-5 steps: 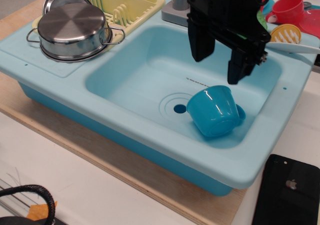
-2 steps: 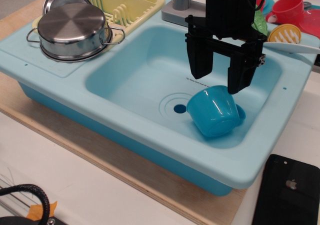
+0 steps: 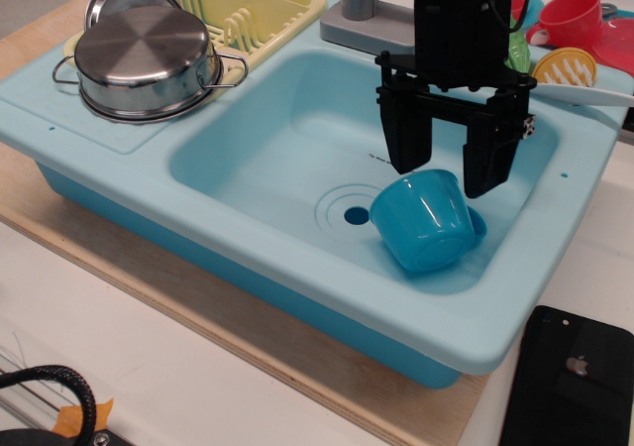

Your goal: Flip cup upright

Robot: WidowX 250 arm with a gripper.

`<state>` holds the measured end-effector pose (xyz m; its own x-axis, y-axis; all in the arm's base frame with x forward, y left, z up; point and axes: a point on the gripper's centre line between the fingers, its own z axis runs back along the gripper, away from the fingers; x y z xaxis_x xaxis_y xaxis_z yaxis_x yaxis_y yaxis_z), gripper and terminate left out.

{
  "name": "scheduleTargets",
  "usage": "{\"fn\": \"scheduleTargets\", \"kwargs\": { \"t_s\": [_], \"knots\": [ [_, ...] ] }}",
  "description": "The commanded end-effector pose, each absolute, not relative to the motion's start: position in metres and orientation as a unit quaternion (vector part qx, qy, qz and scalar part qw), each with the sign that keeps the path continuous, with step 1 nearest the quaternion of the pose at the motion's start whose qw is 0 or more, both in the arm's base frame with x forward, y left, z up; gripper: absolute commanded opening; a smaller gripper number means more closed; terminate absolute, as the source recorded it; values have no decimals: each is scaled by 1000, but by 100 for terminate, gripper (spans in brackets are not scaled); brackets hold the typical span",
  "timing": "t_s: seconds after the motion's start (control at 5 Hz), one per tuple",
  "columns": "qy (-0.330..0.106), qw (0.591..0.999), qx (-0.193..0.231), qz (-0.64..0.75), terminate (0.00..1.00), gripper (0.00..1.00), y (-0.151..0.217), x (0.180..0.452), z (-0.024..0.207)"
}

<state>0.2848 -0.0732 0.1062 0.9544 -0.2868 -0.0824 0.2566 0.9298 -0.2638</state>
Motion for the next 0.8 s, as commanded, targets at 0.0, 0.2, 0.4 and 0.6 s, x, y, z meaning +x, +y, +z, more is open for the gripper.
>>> {"fn": "scheduleTargets", "kwargs": {
  "t_s": [0.0, 0.2, 0.4, 0.6],
  "knots": [
    [63, 980, -139, -130, 0, 100, -76, 281, 109],
    [62, 980, -144, -121, 0, 100, -79, 272, 104],
    [64, 980, -142, -121, 0, 0, -77, 270, 102],
    [64, 981, -140, -120, 0, 0, -77, 269, 100]
  ]
}}
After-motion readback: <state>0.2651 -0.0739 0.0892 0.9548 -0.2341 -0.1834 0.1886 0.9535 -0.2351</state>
